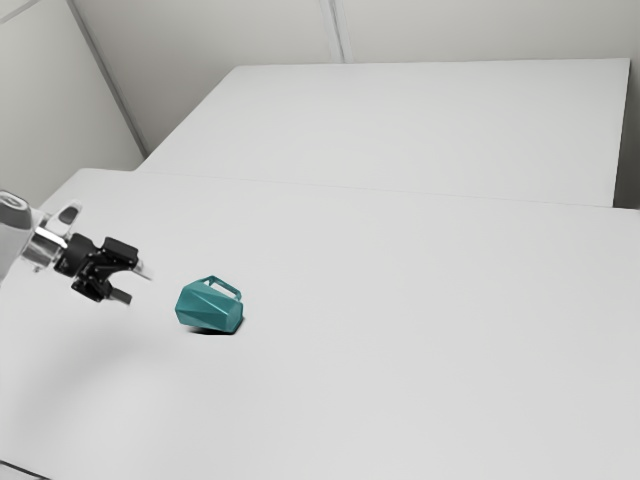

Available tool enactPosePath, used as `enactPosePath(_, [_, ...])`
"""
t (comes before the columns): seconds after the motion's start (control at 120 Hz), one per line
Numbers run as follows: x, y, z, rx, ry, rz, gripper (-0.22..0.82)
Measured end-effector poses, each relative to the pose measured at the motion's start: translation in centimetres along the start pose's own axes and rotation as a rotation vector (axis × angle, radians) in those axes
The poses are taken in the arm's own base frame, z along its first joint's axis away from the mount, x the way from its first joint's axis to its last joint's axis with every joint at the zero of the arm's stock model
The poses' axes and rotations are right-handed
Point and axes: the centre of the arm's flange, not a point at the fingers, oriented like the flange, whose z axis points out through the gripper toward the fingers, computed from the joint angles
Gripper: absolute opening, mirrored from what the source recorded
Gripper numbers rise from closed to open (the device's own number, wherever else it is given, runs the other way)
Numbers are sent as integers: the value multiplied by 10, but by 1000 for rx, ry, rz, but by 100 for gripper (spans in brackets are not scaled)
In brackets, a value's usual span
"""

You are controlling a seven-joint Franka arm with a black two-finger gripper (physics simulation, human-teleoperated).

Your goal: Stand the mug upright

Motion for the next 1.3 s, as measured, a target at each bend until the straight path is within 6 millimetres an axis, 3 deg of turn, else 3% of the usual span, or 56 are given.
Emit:
enactPosePath(0.35, [11, -15, 22, -98, 55, -7, 60])
enactPosePath(0.9, [6, 10, 60, -185, 12, 47, 60])
enactPosePath(1.3, [7, 10, 87, -186, -25, 42, 61])
